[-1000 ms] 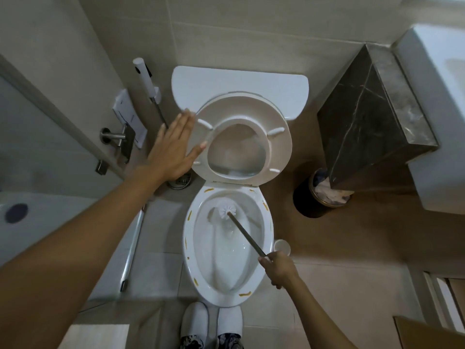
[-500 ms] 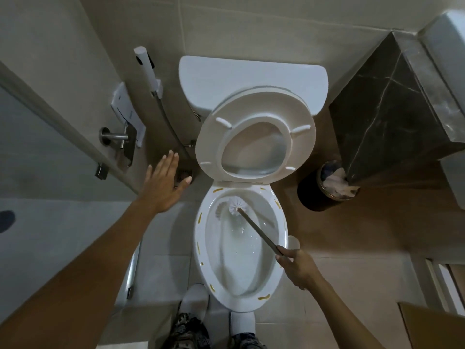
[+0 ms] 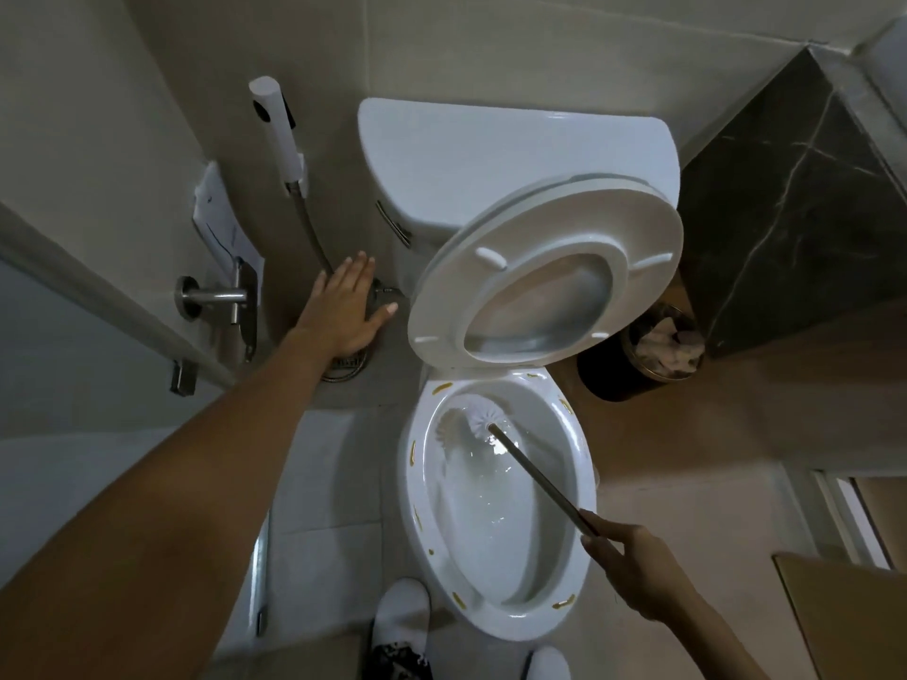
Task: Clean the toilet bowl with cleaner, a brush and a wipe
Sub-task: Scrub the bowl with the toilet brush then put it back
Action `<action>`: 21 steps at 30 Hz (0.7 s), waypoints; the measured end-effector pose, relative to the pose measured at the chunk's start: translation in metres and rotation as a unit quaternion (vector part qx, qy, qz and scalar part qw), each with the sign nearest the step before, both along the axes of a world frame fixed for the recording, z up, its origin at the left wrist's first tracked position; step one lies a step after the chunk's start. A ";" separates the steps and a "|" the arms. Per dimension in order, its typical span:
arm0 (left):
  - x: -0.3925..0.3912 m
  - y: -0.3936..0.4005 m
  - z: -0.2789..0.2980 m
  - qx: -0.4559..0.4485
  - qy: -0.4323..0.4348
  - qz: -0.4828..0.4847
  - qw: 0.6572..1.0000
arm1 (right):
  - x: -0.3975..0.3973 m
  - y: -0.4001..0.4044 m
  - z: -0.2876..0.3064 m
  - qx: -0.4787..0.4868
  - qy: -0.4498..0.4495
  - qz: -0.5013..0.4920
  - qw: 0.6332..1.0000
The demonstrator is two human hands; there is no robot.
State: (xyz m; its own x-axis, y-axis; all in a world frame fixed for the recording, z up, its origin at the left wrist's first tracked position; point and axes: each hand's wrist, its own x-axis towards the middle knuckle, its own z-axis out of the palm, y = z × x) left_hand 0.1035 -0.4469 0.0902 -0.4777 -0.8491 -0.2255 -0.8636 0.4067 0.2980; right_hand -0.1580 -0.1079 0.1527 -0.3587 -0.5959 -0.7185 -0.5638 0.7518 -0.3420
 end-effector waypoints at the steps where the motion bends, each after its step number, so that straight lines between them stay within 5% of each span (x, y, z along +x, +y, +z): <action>1: -0.003 -0.010 0.000 -0.001 0.001 -0.004 1.000 | 0.001 0.000 0.000 0.002 0.005 -0.003 1.000; 21: -0.036 -0.080 -0.023 -0.007 -0.021 -0.026 0.999 | 0.013 -0.018 -0.004 -0.004 0.001 -0.057 0.998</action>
State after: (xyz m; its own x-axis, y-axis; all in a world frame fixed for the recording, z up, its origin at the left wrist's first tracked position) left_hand 0.0676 -0.5272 0.0671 -0.5114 -0.8268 -0.2342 -0.8529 0.4552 0.2557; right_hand -0.1447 -0.1262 0.1488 -0.4259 -0.5561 -0.7137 -0.4747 0.8089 -0.3470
